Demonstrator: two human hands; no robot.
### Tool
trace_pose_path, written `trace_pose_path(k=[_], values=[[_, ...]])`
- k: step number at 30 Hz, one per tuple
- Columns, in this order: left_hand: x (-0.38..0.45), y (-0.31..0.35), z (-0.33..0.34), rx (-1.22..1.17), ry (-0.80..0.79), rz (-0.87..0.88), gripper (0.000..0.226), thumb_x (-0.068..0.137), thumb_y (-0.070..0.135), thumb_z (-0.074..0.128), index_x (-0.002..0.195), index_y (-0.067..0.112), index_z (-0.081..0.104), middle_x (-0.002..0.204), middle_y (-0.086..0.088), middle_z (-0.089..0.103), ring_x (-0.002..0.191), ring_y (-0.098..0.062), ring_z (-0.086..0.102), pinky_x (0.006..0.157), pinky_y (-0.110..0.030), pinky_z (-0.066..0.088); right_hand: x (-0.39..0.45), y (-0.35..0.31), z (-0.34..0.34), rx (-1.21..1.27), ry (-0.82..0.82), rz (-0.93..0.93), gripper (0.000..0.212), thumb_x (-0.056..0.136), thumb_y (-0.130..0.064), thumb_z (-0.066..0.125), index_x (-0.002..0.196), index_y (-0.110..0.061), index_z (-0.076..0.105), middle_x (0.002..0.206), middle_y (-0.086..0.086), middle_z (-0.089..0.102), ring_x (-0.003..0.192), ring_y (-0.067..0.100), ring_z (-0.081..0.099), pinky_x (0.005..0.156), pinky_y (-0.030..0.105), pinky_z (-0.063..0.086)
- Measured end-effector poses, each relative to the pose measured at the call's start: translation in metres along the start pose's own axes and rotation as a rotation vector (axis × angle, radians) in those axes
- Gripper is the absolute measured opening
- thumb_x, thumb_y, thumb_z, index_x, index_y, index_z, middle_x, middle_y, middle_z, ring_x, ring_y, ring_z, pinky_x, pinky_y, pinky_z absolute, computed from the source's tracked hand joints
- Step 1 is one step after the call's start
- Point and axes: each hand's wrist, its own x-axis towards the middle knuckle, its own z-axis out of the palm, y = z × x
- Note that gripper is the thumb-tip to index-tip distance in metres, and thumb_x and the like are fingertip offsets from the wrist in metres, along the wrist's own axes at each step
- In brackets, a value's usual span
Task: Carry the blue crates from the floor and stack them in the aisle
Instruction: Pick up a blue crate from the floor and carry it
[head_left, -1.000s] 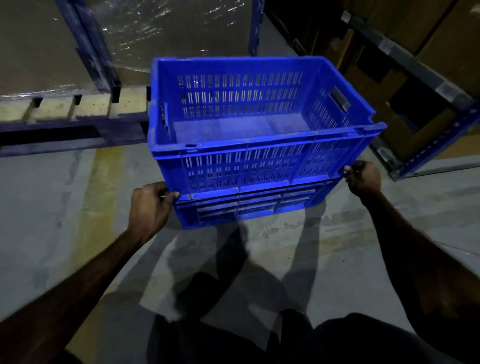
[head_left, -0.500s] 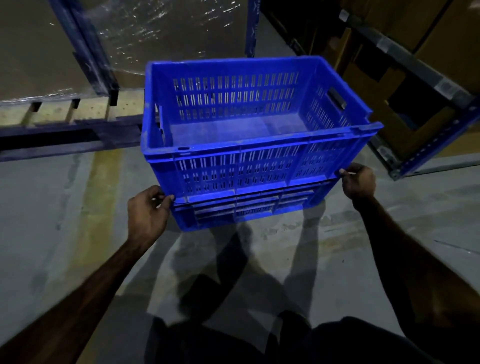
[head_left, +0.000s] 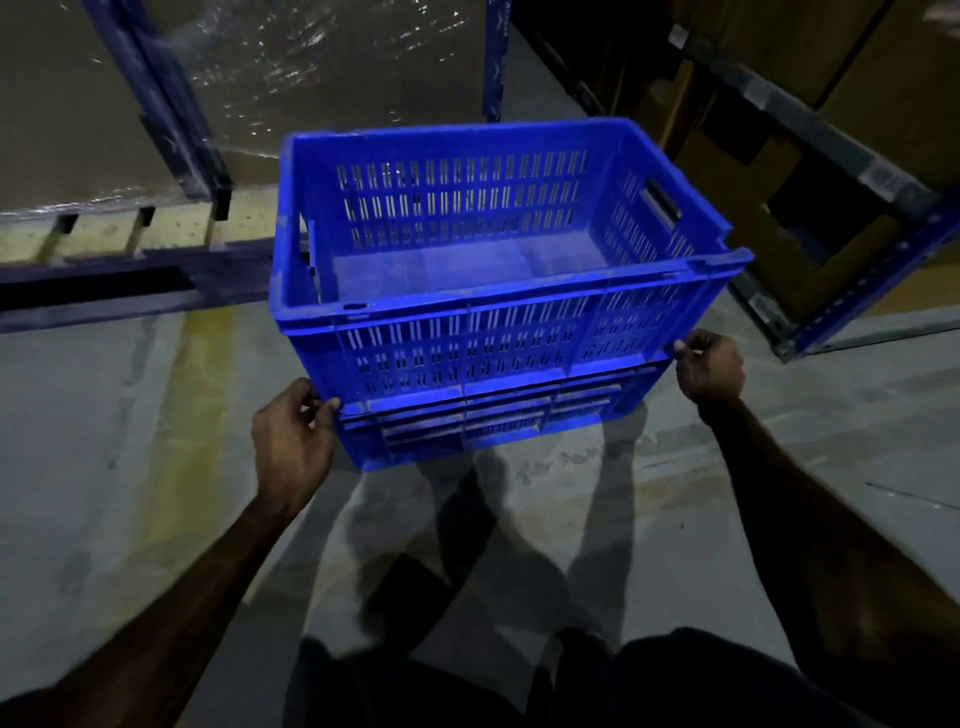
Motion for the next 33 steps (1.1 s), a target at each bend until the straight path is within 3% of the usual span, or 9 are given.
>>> trace_pose_path(k=[4,8,12,15,18,20,22,33], values=[[-0.003,0.004,0.003,0.035,0.039,0.015,0.010,0.090,0.014,0.070,0.086,0.010,0.062,0.081,-0.006,0.069,0.073,-0.026,0.066,0.066,-0.037,0.054,0.016,0.009,0.006,0.010,-0.009,0.056,0.022,0.087,-0.046,0.058,0.092,-0.025,0.065,0.096,0.011,0.075,0.093,0.035,0.071,0.087,0.049,0.057],[-0.003,0.003,0.004,0.045,0.039,0.044,0.008,0.090,0.013,0.070,0.088,0.010,0.063,0.081,-0.005,0.068,0.073,-0.025,0.065,0.066,-0.035,0.051,0.035,0.030,0.015,0.066,-0.003,0.074,0.013,0.077,-0.057,0.054,0.082,-0.047,0.060,0.089,0.002,0.076,0.084,0.030,0.074,0.071,0.046,0.060],[-0.002,0.003,0.004,0.030,0.053,0.055,0.009,0.092,0.011,0.070,0.099,0.006,0.068,0.096,-0.010,0.072,0.082,-0.025,0.068,0.074,-0.032,0.054,0.059,0.065,0.033,0.103,-0.021,0.071,0.036,0.070,-0.067,0.056,0.090,-0.037,0.057,0.095,0.004,0.074,0.090,0.035,0.072,0.080,0.055,0.059],[-0.005,0.002,0.006,-0.017,0.073,0.065,0.020,0.094,0.011,0.069,0.112,0.002,0.072,0.111,-0.014,0.074,0.093,-0.023,0.070,0.084,-0.033,0.057,0.062,0.071,0.038,0.085,-0.028,-0.004,0.028,0.073,-0.062,0.060,0.087,-0.040,0.052,0.093,0.009,0.073,0.090,0.040,0.071,0.077,0.059,0.058],[-0.005,0.000,0.006,0.003,0.073,-0.004,0.013,0.095,0.017,0.069,0.100,0.006,0.075,0.098,-0.012,0.078,0.086,-0.024,0.073,0.078,-0.031,0.053,0.009,0.003,0.008,0.033,-0.025,-0.017,0.021,0.082,-0.041,0.067,0.095,-0.028,0.056,0.098,0.015,0.072,0.095,0.039,0.068,0.085,0.053,0.056],[-0.004,-0.003,0.007,0.004,0.073,-0.040,0.011,0.093,0.020,0.069,0.092,0.010,0.074,0.089,-0.009,0.077,0.082,-0.023,0.073,0.076,-0.031,0.053,0.000,-0.010,0.005,-0.009,-0.007,-0.017,0.022,0.087,-0.023,0.069,0.104,-0.010,0.062,0.104,0.022,0.070,0.103,0.041,0.064,0.088,0.047,0.051],[-0.002,-0.004,0.007,-0.006,0.068,-0.060,0.011,0.092,0.023,0.070,0.087,0.013,0.073,0.085,-0.006,0.077,0.081,-0.021,0.073,0.078,-0.034,0.056,-0.002,-0.013,0.004,-0.030,0.008,-0.032,0.025,0.088,-0.016,0.069,0.108,-0.002,0.063,0.107,0.025,0.070,0.107,0.044,0.063,0.090,0.047,0.048],[-0.003,0.000,0.003,0.019,0.013,-0.071,0.019,0.091,0.032,0.069,0.089,0.015,0.076,0.088,-0.005,0.078,0.083,-0.019,0.075,0.076,-0.037,0.059,-0.001,-0.022,0.000,0.002,-0.019,0.095,0.032,0.087,-0.021,0.072,0.114,-0.006,0.064,0.114,0.020,0.070,0.113,0.037,0.062,0.096,0.042,0.047]])
